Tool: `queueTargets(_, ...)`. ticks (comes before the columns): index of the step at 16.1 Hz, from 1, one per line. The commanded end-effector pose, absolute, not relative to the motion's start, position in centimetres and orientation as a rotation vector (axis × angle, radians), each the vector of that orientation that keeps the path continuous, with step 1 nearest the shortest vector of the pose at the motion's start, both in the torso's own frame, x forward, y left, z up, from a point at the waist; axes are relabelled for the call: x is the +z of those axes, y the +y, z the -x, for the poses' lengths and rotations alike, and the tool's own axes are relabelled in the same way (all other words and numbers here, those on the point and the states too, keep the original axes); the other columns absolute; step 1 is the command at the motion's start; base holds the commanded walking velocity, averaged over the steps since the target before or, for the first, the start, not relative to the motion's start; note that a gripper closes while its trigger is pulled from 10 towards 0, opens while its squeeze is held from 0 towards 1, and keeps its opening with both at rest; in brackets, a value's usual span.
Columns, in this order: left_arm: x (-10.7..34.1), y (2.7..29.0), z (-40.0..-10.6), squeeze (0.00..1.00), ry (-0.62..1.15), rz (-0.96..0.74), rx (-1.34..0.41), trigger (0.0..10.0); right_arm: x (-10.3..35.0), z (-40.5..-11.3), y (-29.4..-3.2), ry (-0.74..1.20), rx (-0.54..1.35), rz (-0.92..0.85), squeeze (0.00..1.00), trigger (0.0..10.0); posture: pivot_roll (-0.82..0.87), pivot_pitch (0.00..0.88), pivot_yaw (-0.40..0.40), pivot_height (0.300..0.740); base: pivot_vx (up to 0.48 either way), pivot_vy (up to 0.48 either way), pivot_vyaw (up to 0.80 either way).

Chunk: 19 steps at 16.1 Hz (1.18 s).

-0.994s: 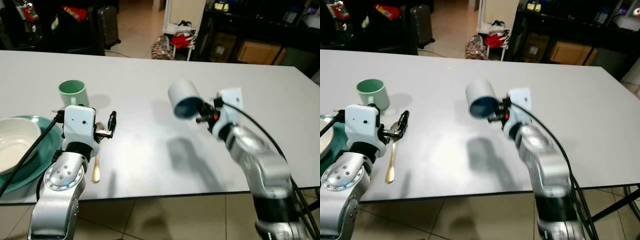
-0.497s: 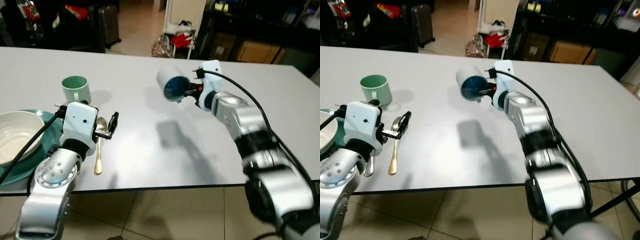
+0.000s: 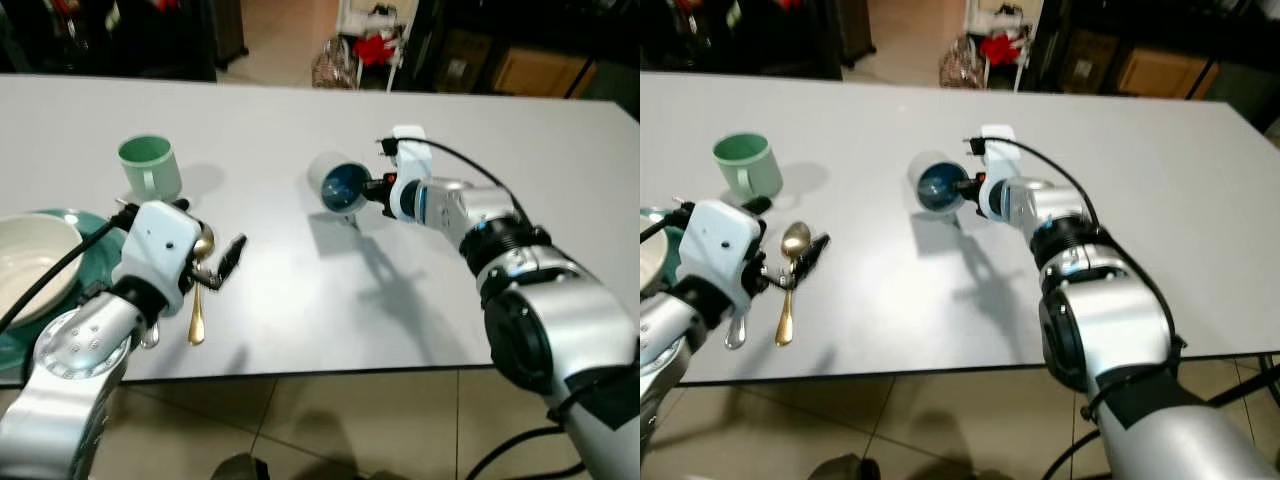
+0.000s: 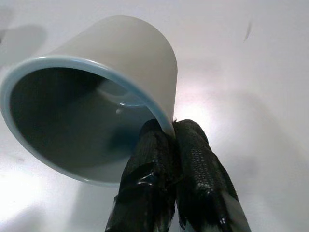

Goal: Setting the table

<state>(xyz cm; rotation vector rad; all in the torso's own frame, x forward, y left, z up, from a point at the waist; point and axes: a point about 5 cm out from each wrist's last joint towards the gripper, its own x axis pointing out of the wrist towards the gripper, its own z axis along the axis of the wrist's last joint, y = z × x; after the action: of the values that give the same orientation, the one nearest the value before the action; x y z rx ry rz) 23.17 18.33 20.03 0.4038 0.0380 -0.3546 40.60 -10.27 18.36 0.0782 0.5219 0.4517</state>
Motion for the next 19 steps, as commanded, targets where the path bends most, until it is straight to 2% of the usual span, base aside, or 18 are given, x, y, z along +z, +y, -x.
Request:
queueTargets(1,20.3,18.1,-22.6,0.00,0.041,-0.397,-0.384,10.0,19.2,-40.8,-10.9,0.517,0.454,-0.092,0.00,10.0,0.09,0.160,-0.074,0.740,0.000,0.000,0.00)
queueTargets(6,20.5,16.8,-21.8,0.00,0.065,-0.379,-0.477,10.0,20.4,-41.0,-11.4,0.528,0.440,-0.170,0.00,10.0,0.09,0.175,-0.099,0.740,0.000,0.000,0.00)
queueTargets(8,20.7,16.7,-21.9,0.00,0.056,-0.377,-0.458,10.0,21.2,-41.3,-11.3,0.489,0.445,-0.159,0.00,10.0,0.09,0.165,-0.112,0.740,0.000,0.000,0.00)
queueTargets(11,21.0,16.3,-22.8,0.00,0.002,-0.369,-0.347,10.0,23.1,-42.1,-12.0,0.317,0.428,-0.043,0.00,10.0,0.08,0.133,-0.125,0.740,0.000,0.000,0.00)
queueTargets(13,21.1,15.4,-23.9,0.00,-0.052,-0.320,-0.288,10.0,24.1,-42.4,-13.3,0.152,0.388,0.021,0.00,10.0,0.05,0.077,-0.117,0.740,0.000,0.000,0.00)
queueTargets(15,20.7,14.9,-24.4,0.00,-0.051,-0.300,-0.284,10.0,23.2,-42.1,-13.9,0.113,0.400,-0.017,0.00,10.0,0.02,0.053,-0.092,0.740,0.000,0.000,0.00)
queueTargets(19,20.2,14.0,-25.3,0.00,-0.074,-0.293,-0.282,10.0,19.7,-38.8,-15.5,0.018,0.423,0.004,0.00,10.0,-0.02,0.012,-0.032,0.740,0.000,0.000,0.00)
